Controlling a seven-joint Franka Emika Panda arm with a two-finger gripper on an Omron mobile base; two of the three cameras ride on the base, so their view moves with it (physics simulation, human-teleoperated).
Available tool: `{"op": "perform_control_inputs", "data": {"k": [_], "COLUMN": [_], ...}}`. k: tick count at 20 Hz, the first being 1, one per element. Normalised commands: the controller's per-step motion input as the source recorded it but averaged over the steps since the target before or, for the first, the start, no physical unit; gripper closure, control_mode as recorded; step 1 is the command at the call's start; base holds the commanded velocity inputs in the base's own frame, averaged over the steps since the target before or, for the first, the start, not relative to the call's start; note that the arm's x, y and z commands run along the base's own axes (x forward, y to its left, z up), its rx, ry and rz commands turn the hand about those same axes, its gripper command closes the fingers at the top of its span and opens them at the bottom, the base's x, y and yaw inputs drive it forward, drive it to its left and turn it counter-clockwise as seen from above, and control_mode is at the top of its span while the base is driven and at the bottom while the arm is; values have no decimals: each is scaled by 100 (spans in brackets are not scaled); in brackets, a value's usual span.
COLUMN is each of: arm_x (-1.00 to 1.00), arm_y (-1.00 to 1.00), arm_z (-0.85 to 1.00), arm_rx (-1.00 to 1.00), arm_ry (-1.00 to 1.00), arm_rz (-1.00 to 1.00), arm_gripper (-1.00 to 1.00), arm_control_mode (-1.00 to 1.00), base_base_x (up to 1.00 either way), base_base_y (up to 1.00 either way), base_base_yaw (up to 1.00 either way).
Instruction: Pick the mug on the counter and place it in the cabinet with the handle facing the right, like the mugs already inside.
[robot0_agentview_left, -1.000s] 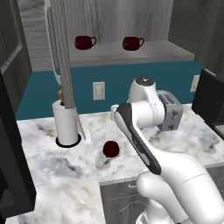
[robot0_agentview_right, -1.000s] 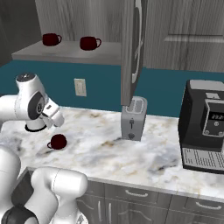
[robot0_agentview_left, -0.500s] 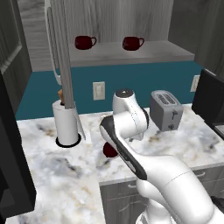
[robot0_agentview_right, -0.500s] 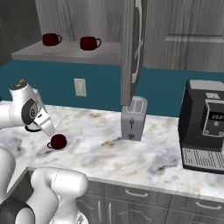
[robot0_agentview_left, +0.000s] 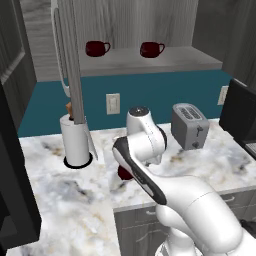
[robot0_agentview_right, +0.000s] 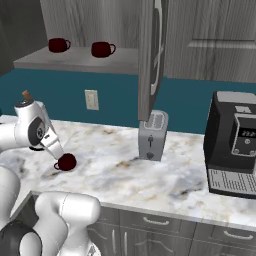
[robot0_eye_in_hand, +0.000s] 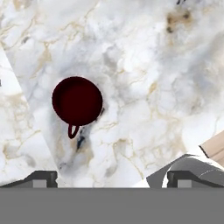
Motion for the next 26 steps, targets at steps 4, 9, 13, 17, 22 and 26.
{"op": "perform_control_inputs", "data": {"k": [4,9,13,17,22,26], "arm_x": [0,4,12,29,36,25], "arm_y": [0,0,12,18,10,15], "arm_z": [-11,-24,-27,-15,-20,-20], "arm_rx": [5,0,0,-2,-1,-2], "arm_ry": [0,0,1,6,5,3], "arm_rz": [0,0,0,3,9,4], "arm_gripper": [-100,-100,-100,-100,-100,-100], "arm_control_mode": [-100,-100,-100,-100,-100,-100], "base_base_x": [0,0,0,0,0,0], "base_base_y": [0,0,0,0,0,0], "base_base_yaw": [0,0,0,0,0,0]}}
